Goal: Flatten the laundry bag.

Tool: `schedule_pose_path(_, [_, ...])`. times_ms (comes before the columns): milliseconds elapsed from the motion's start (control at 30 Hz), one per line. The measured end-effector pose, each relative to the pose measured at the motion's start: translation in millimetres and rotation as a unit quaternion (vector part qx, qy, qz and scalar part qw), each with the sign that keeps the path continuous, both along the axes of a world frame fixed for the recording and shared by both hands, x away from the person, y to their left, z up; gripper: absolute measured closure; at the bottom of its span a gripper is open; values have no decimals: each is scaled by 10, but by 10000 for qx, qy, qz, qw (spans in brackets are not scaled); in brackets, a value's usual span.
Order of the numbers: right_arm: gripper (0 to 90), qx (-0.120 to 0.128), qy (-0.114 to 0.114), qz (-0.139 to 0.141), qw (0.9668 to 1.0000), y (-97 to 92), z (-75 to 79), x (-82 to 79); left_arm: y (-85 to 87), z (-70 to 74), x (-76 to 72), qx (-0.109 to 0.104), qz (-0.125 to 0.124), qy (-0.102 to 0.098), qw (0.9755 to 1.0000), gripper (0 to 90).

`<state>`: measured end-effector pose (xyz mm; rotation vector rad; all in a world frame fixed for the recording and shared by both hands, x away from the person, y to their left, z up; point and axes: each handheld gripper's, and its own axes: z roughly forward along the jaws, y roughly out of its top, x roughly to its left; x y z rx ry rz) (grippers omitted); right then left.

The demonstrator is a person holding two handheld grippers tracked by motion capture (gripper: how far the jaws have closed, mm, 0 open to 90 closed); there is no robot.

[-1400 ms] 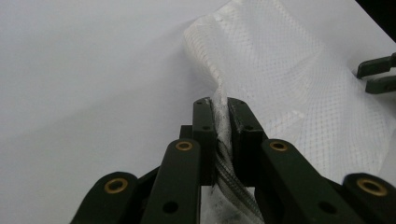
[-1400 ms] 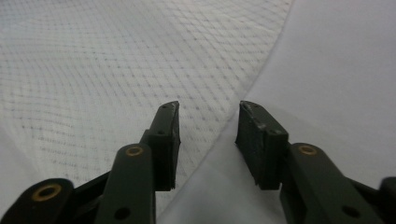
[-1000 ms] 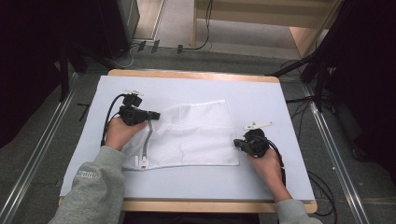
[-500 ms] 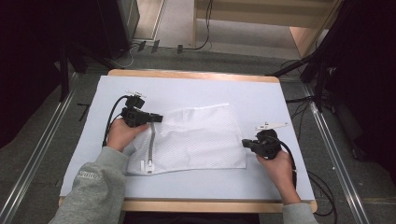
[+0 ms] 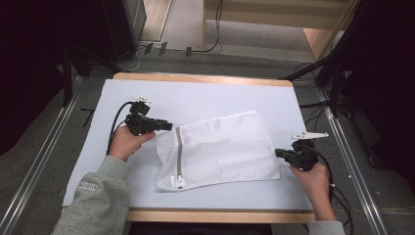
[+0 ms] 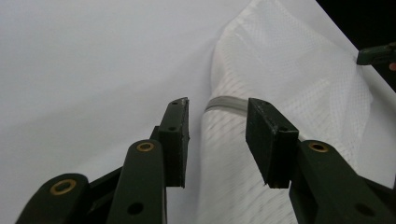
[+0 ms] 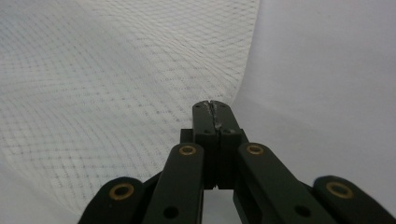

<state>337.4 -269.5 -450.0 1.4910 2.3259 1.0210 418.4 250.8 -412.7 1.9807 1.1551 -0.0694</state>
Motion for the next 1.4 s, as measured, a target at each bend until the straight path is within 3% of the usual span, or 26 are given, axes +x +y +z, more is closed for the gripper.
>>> schedule_pose_path(200, [900, -162, 41, -212, 9996, -151, -48, 39, 26, -56, 33, 15, 89, 51, 9999, 603])
schedule_pose_path(467, [900, -222, 89, -361, 9991, -233, -101, 103, -196, -147, 21, -24, -233, 136, 9996, 593])
schedule_pose_path(567, [897, -223, 56, -380, 9990, -219, -95, 98, -342, -197, -12, 146, -432, 154, 9988, 587])
schedule_pose_path(867, [824, -152, -161, -324, 9992, -145, -38, 72, -592, -286, -149, 293, -742, 93, 9968, 558])
schedule_pose_path(1067, [793, -172, -211, -154, 9995, -25, -32, 69, -812, -401, -233, 673, -1020, -54, 9925, 463])
schedule_pose_path(1233, [789, -165, -210, -112, 9996, 3, -36, 71, -806, -431, -215, 631, -1002, -94, 9929, 451])
schedule_pose_path(1300, [785, -154, -192, -85, 9997, 16, -39, 71, -791, -456, -200, 502, -944, -58, 9942, 466])
schedule_pose_path(1400, [783, -154, -185, -73, 9997, 24, -39, 71, -788, -473, -202, 503, -985, -122, 9938, 528])
